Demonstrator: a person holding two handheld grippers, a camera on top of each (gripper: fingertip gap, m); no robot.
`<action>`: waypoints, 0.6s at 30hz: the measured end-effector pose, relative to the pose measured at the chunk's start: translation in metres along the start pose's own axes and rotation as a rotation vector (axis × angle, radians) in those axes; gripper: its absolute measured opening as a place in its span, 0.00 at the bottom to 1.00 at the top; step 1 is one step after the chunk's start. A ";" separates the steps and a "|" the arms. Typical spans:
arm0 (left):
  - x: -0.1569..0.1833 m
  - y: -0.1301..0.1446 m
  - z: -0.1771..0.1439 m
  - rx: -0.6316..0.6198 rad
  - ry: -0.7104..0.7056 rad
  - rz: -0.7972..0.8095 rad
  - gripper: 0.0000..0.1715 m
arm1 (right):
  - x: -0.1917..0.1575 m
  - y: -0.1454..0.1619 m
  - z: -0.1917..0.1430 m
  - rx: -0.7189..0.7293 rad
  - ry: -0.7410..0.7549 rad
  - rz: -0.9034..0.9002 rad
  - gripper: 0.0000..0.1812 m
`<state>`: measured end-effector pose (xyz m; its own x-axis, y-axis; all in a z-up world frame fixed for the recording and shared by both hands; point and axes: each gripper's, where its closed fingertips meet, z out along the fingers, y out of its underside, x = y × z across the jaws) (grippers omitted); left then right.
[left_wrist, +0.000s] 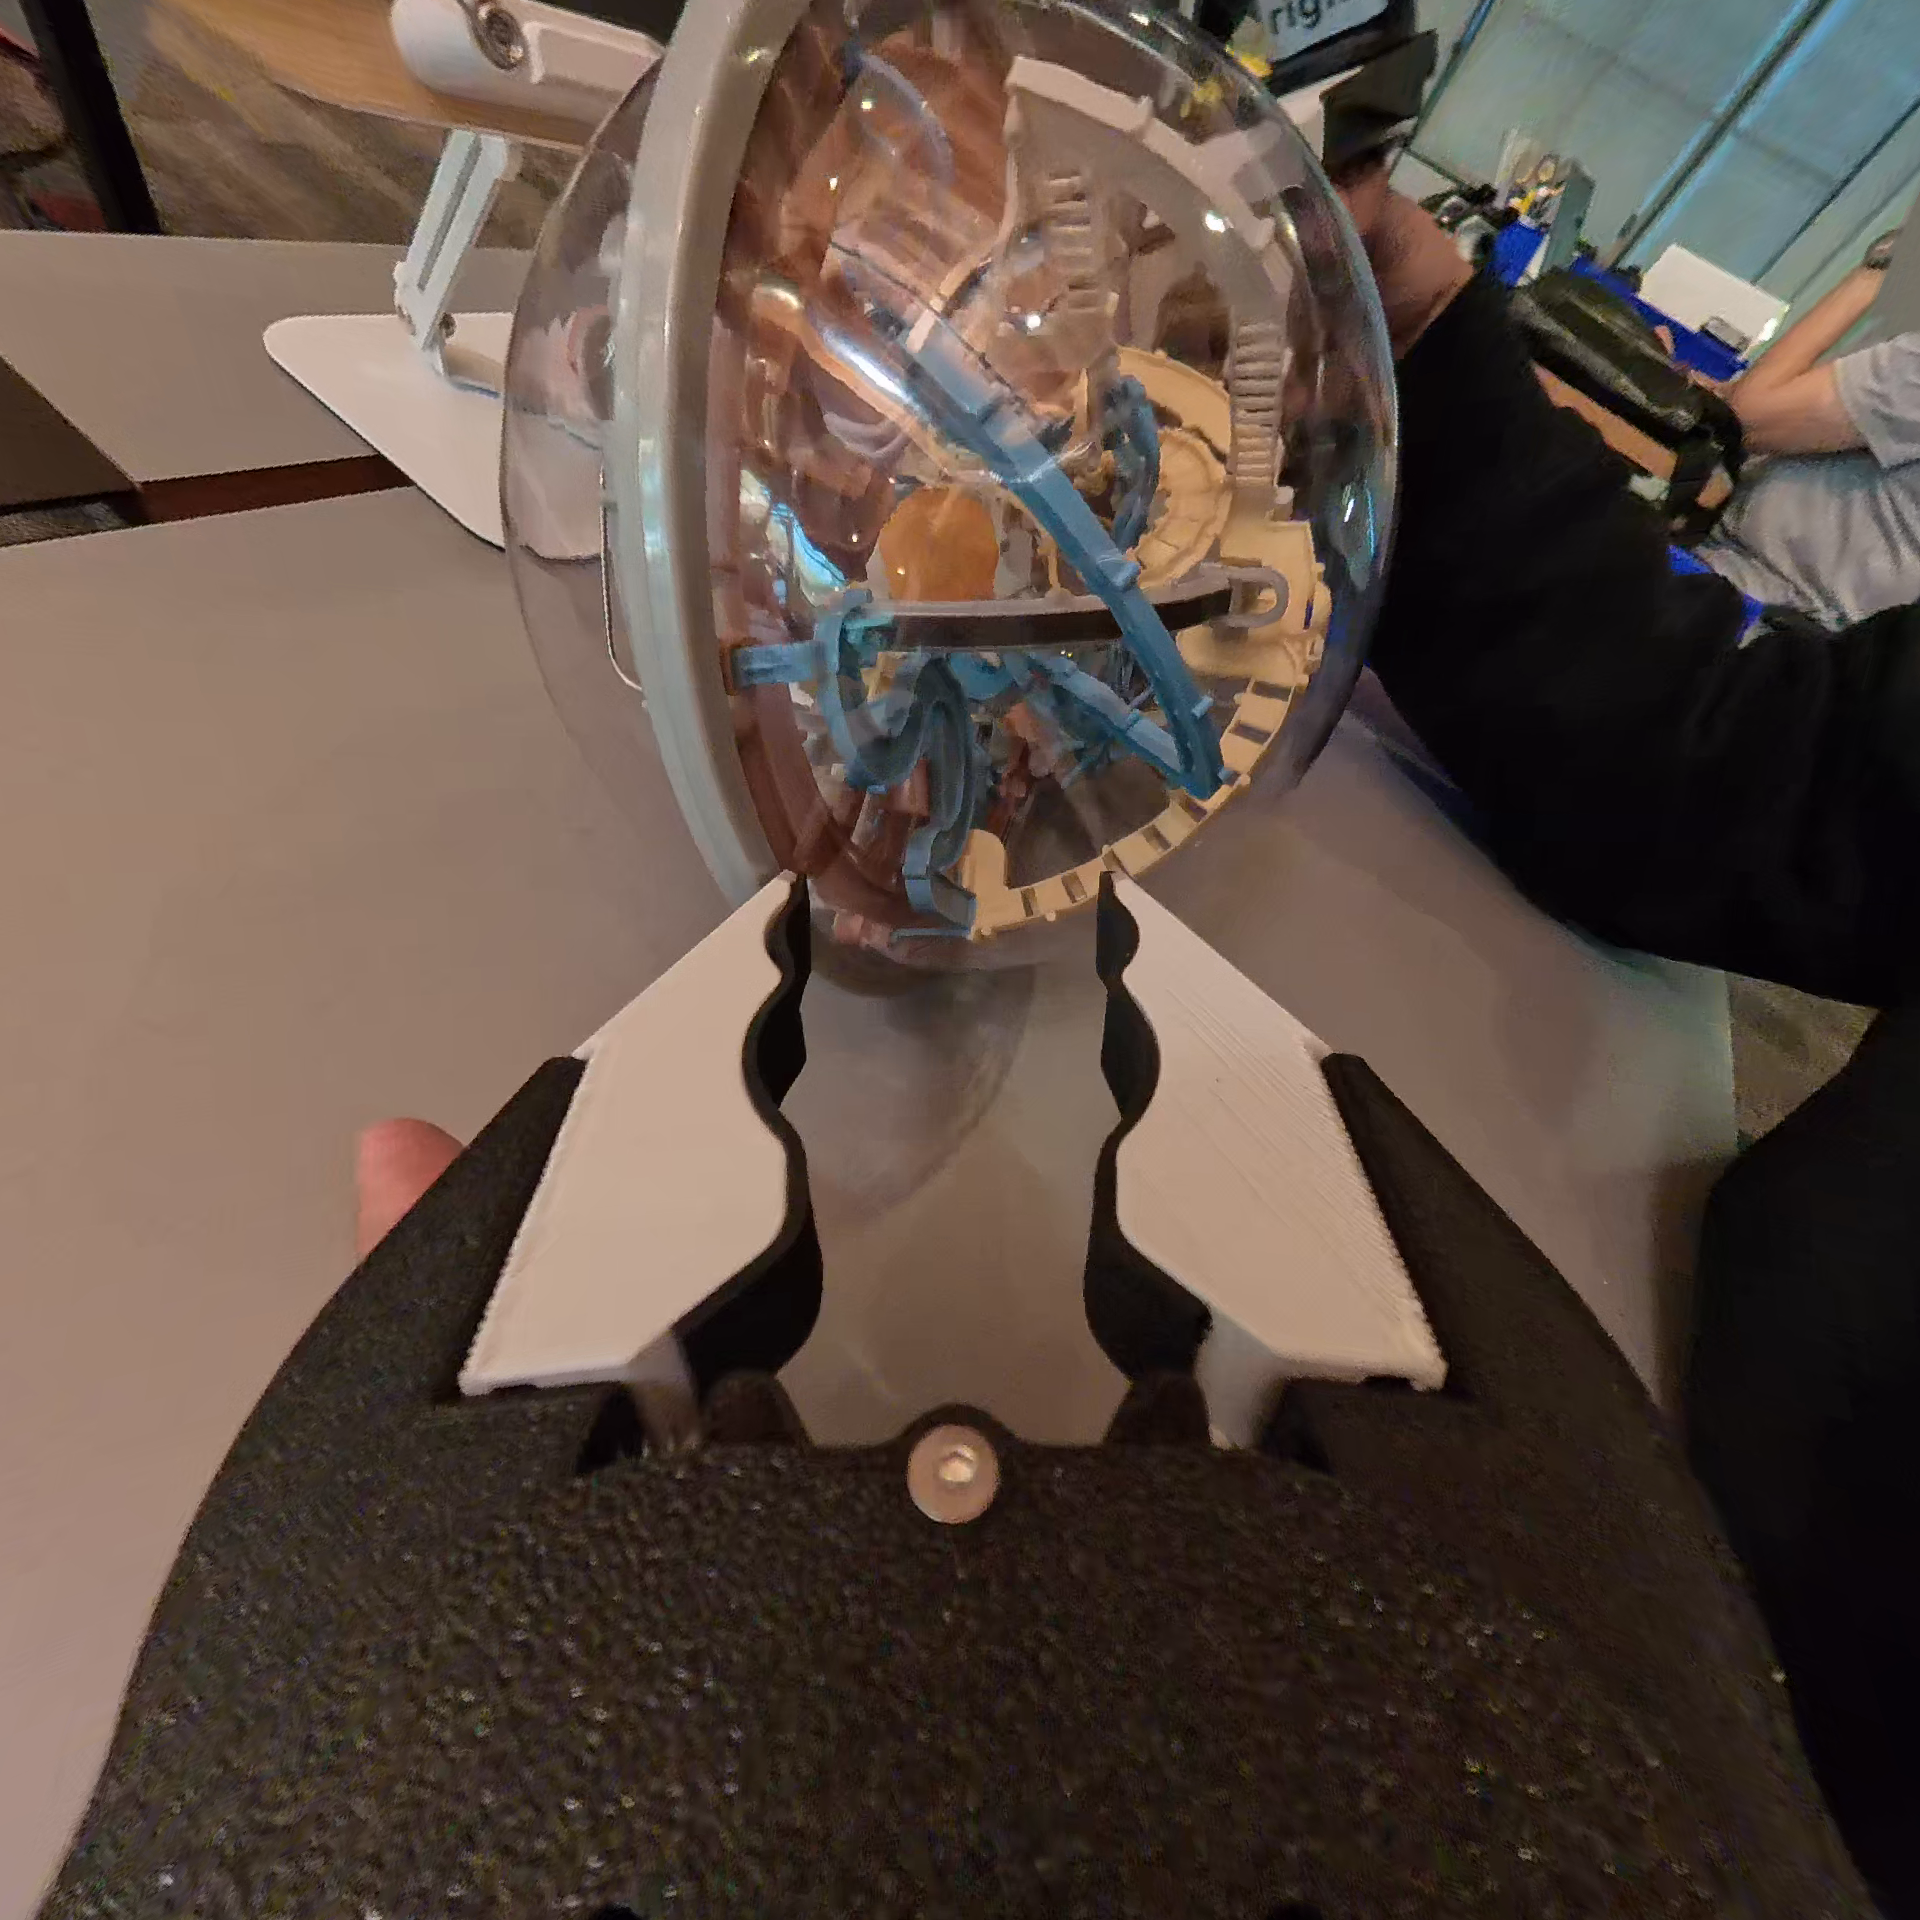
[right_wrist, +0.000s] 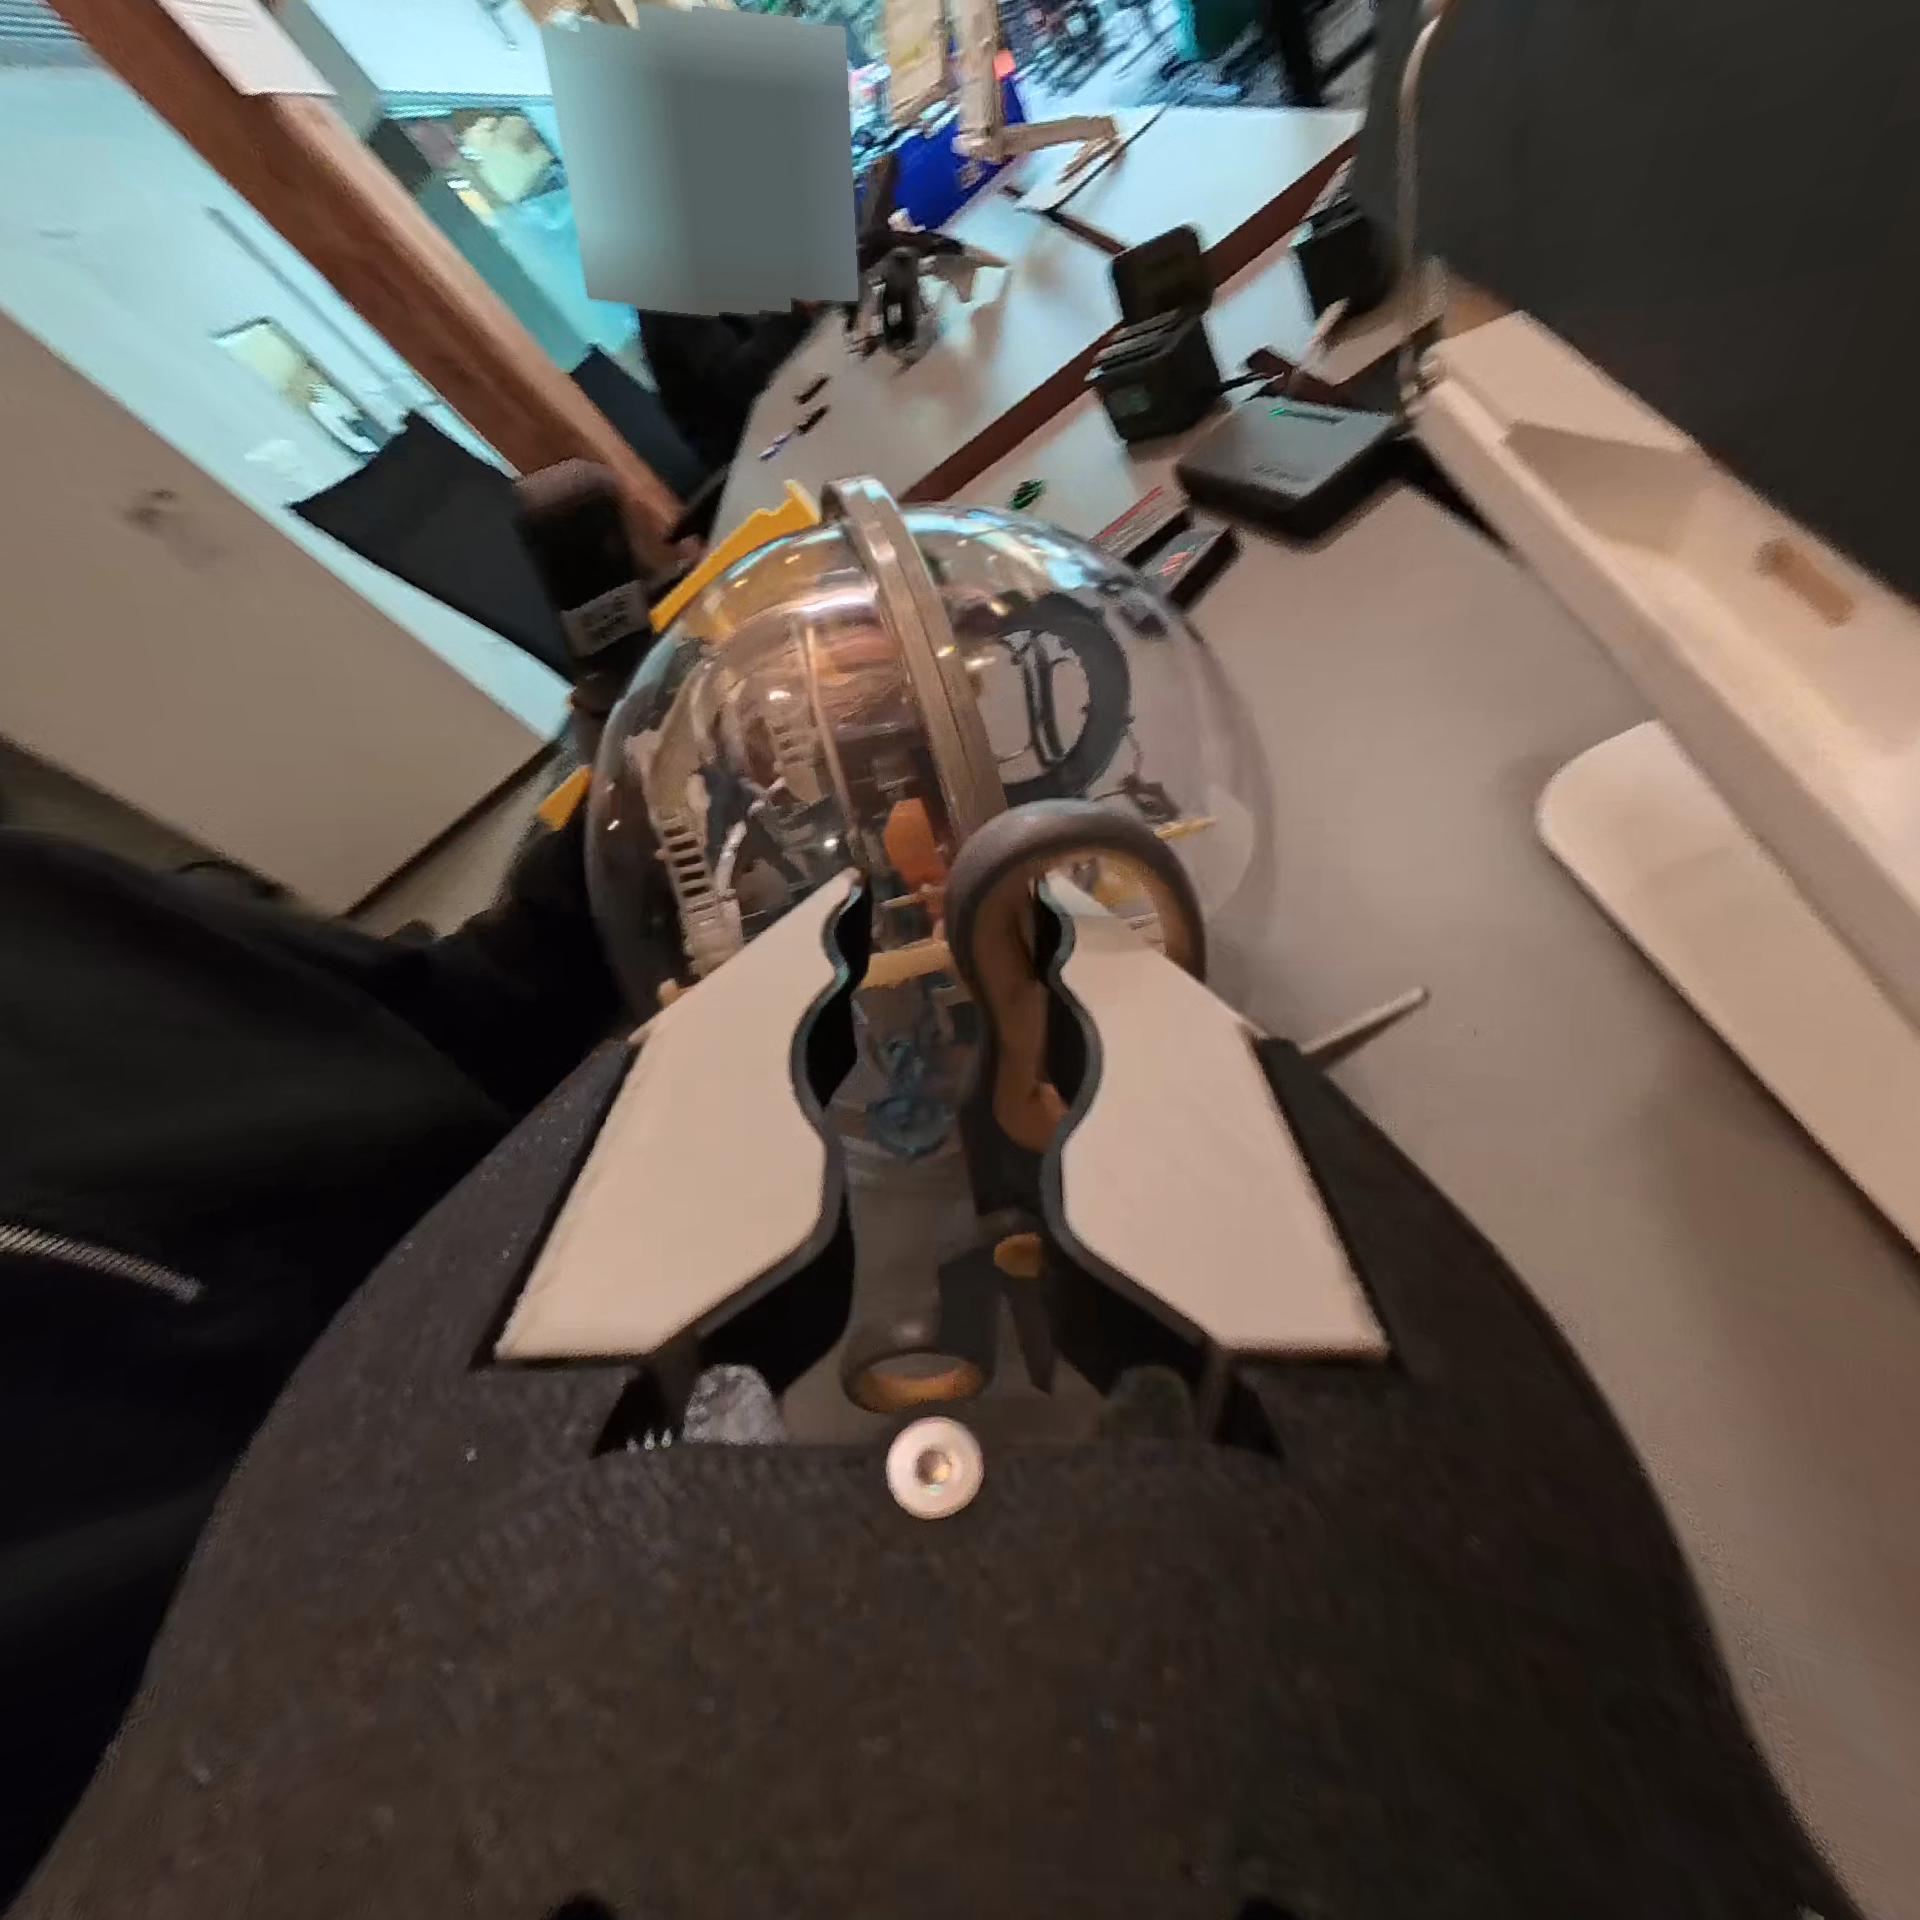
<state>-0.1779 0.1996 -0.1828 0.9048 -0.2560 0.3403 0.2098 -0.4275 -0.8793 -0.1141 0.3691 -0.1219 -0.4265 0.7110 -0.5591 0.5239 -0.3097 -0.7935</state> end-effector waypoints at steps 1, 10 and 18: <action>0.000 0.003 -0.001 -0.013 0.012 0.001 0.32 | -0.005 0.003 0.001 -0.011 -0.043 0.007 0.17; 0.032 0.032 -0.017 -0.136 0.157 0.008 0.32 | -0.052 0.032 -0.001 -0.033 0.006 -0.072 0.10; 0.093 0.068 -0.048 -0.201 0.242 0.053 0.32 | -0.125 0.084 -0.010 0.005 0.130 -0.185 0.07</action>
<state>-0.0972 0.1055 -0.1949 0.7931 -0.4712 0.3860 0.0652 -0.5643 -0.8230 -0.0096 0.2607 -0.1161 -0.4161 0.8312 -0.3686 0.4416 -0.1696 -0.8810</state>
